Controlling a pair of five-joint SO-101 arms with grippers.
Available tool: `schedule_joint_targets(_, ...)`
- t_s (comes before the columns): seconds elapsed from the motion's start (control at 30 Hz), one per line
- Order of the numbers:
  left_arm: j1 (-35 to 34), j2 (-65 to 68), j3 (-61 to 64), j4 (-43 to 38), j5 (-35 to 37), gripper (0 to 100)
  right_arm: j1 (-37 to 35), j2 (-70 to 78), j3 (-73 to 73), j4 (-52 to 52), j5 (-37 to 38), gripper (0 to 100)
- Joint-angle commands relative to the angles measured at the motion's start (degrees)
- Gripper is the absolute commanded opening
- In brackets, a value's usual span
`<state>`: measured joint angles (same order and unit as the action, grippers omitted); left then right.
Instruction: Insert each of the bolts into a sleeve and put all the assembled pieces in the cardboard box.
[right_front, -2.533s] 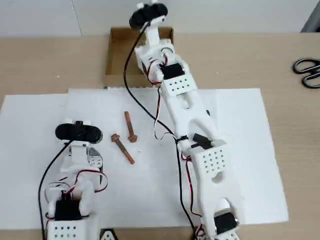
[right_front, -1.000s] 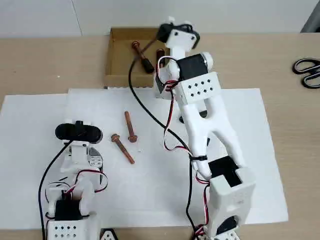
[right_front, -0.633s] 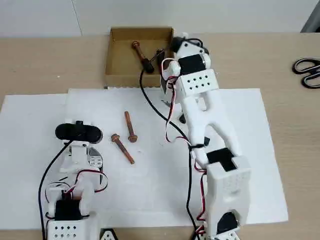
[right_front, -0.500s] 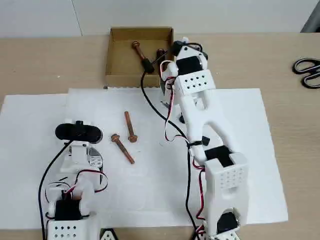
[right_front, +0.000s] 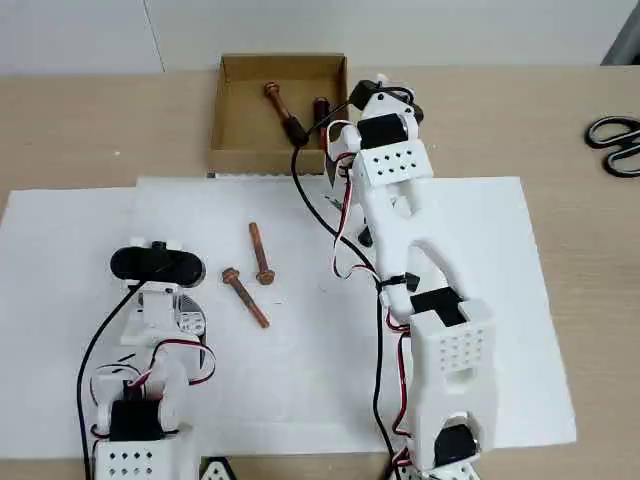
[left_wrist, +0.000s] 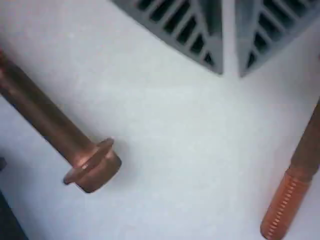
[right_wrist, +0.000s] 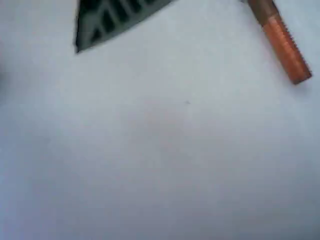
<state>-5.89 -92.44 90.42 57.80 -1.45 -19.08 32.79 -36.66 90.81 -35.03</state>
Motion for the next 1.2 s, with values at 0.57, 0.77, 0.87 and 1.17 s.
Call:
schedule_joint_targets(0.57, -0.1, -0.6, -0.1, 0.2, 0.0, 0, 2.6, 1.6, -0.1, 2.9, -2.2, 12.5)
schedule_joint_targets(0.77, -0.1, -0.6, -0.1, 0.2, 0.0, 0, 4.0, 5.5, -0.1, 0.7, -2.1, 12.5)
schedule_joint_targets(0.87, -0.1, -0.6, -0.1, 0.2, 0.0, 0, 4.0, 6.5, -0.1, -0.9, -1.9, 12.5)
schedule_joint_targets(1.17, -0.1, -0.6, -0.1, 0.2, 0.0, 0, 4.0, 10.1, -0.1, -2.4, -2.0, 12.2)
